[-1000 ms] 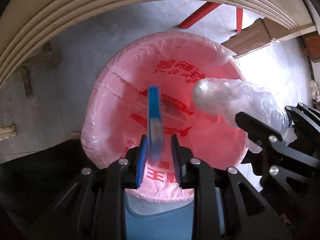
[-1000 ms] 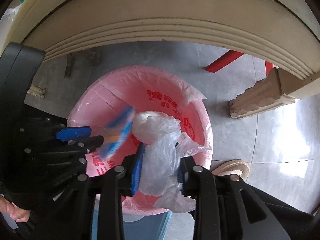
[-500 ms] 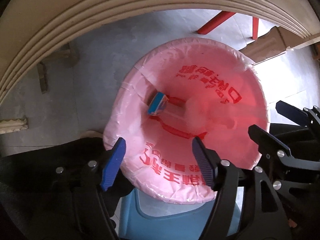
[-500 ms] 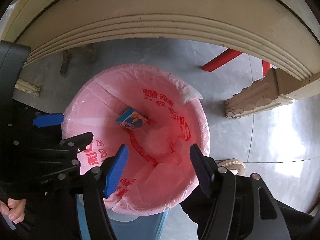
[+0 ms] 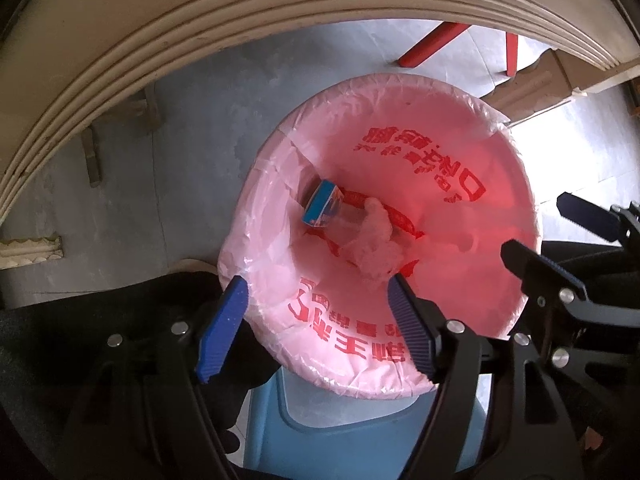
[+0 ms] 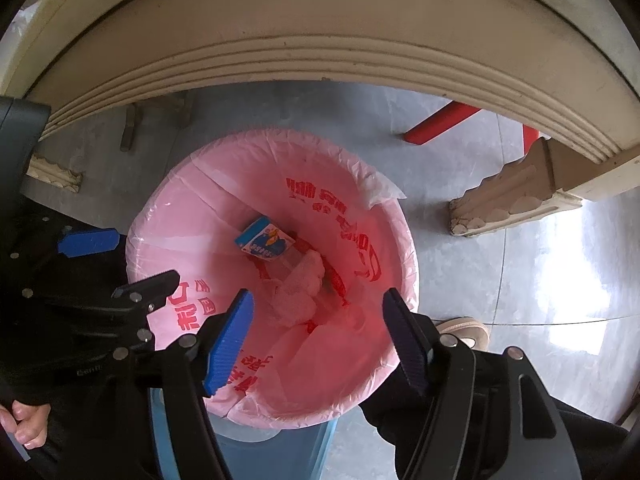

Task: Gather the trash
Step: 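Move both grippers back over the table toward the tissue and red cube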

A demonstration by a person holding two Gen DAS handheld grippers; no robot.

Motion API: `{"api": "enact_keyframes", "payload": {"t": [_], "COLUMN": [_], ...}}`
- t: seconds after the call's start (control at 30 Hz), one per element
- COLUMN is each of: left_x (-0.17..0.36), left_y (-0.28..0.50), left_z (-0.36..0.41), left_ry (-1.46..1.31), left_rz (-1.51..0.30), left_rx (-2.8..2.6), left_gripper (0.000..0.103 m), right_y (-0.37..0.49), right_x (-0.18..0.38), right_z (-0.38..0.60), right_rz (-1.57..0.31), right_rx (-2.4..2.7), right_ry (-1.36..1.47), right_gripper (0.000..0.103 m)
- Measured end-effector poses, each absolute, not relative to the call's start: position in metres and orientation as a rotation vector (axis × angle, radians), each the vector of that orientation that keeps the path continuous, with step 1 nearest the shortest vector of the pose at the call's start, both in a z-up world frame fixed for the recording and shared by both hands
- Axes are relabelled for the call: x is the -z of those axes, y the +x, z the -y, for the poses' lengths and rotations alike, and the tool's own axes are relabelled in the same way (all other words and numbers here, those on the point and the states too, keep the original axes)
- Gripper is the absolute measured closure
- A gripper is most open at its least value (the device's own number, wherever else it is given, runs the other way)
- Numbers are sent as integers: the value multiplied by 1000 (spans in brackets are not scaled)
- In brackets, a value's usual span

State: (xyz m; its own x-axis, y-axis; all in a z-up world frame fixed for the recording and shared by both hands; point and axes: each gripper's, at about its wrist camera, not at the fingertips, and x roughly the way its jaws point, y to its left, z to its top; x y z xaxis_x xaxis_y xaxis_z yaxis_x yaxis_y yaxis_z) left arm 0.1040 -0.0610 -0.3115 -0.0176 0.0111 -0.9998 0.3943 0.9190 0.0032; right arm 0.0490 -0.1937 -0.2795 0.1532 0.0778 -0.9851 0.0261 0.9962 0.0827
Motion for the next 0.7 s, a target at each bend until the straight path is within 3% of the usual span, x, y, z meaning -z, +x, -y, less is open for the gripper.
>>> {"api": "enact_keyframes", "payload": {"t": [0.7], "left_x": [186], "left_y": [95], "left_z": [48], "left_ry": [327], "left_rz": [-1382], "left_rx": [366], "left_gripper": [23], "right_y": [27], "right_x": [165], "right_z": [195], "right_rz": [-1217], "right_rx": [-139], "right_ry": [123], "right_gripper": [37]}}
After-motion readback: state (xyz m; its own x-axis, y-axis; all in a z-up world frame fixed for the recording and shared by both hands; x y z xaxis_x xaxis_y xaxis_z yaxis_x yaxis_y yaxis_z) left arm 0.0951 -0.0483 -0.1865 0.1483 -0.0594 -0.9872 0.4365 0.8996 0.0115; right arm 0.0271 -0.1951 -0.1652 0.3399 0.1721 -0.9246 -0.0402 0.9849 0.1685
